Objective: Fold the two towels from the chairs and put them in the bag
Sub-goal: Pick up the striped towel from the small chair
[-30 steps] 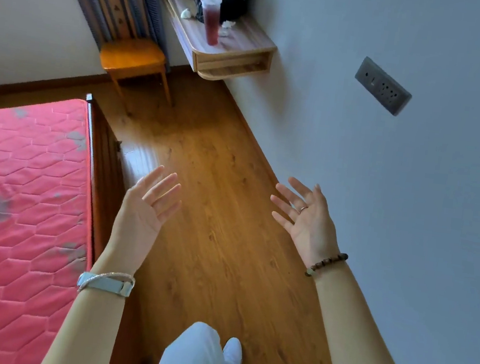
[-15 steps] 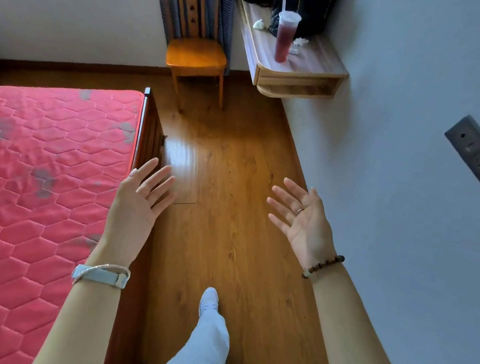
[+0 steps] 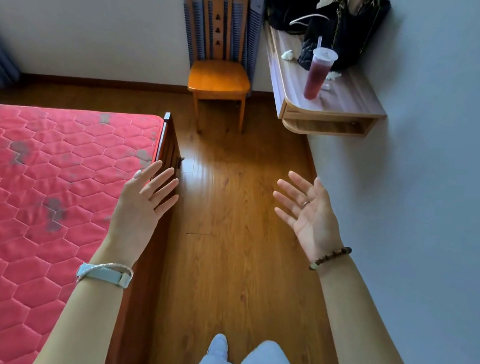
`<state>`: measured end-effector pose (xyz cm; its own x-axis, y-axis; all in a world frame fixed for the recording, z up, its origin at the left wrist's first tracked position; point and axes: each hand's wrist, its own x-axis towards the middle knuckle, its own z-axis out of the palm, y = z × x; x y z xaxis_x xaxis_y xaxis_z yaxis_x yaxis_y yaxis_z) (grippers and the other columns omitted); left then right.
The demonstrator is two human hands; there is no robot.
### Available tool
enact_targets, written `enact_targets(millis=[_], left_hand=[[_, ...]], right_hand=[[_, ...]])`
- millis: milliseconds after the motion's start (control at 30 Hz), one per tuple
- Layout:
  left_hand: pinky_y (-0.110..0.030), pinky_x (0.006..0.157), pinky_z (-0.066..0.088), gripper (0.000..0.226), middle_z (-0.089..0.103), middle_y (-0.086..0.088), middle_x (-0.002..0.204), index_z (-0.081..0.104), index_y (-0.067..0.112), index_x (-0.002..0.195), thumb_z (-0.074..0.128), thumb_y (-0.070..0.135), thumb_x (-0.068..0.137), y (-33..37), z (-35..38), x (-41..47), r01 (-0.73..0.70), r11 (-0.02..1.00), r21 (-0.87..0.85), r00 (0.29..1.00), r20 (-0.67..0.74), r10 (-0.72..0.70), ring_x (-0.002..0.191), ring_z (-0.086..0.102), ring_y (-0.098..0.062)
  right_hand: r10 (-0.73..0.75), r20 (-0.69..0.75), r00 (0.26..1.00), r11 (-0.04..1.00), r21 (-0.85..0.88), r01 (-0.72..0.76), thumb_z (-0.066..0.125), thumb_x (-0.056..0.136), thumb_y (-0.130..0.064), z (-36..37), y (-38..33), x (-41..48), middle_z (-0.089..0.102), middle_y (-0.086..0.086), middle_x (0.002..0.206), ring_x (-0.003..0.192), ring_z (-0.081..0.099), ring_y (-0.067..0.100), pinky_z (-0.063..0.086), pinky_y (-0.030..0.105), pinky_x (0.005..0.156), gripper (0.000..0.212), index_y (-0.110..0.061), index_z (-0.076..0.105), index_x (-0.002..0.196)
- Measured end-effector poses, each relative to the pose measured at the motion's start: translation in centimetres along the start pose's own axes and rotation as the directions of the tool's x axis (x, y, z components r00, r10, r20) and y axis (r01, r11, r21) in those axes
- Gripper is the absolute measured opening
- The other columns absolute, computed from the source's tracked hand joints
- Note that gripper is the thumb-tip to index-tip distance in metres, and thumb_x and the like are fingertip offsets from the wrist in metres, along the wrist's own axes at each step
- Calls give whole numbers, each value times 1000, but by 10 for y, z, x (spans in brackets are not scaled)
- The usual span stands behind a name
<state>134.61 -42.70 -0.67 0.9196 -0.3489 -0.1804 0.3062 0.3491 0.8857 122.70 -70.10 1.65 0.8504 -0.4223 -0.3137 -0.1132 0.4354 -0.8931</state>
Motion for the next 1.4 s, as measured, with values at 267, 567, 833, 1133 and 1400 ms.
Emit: enact_targets(millis=[267, 567, 833, 1133, 1400], left_hand=[[-42, 108, 46, 51, 55, -12, 145, 41, 13, 150, 27, 37, 107, 12, 8, 85, -53, 999, -11, 997, -51, 52, 132, 56, -26], [-44, 108, 43, 50, 60, -7, 141, 51, 16, 143, 27, 40, 106, 38, 33, 197, -133, 991, 31, 969, -208, 137, 133, 54, -25], [-44, 107, 44, 44, 60, -3, 142, 59, 22, 135, 33, 39, 103, 62, 53, 265, -264, 964, 33, 905, -338, 259, 132, 55, -20], [-54, 116, 36, 42, 60, -6, 139, 56, 19, 136, 38, 38, 103, 62, 15, 318, -299, 954, 8, 841, -471, 268, 128, 57, -23], [-50, 114, 39, 39, 59, -6, 141, 57, 22, 131, 35, 38, 104, 97, -37, 430, -325, 944, -51, 836, -482, 262, 138, 49, -28]], right_hand=[[31, 58, 998, 999, 14, -32, 28, 102, -48, 20, -22, 98, 60, 5, 135, 122, 59, 26, 38, 53, 110, 46, -23, 58, 128], [59, 201, 978, 998, -15, -58, 34, 99, -51, 55, -74, 247, 62, 6, 133, 121, 60, 27, 38, 55, 110, 50, -21, 56, 133], [119, 306, 944, 990, -104, -91, 36, 99, -50, 91, -110, 361, 61, 4, 135, 123, 58, 26, 37, 55, 111, 48, -23, 56, 134], [187, 337, 922, 974, -185, -130, 35, 100, -49, 145, -108, 440, 59, 5, 135, 123, 57, 26, 39, 53, 110, 44, -24, 58, 129], [162, 315, 935, 973, -209, -99, 35, 101, -47, 215, -111, 534, 58, 5, 136, 123, 57, 26, 39, 53, 110, 42, -25, 56, 130]])
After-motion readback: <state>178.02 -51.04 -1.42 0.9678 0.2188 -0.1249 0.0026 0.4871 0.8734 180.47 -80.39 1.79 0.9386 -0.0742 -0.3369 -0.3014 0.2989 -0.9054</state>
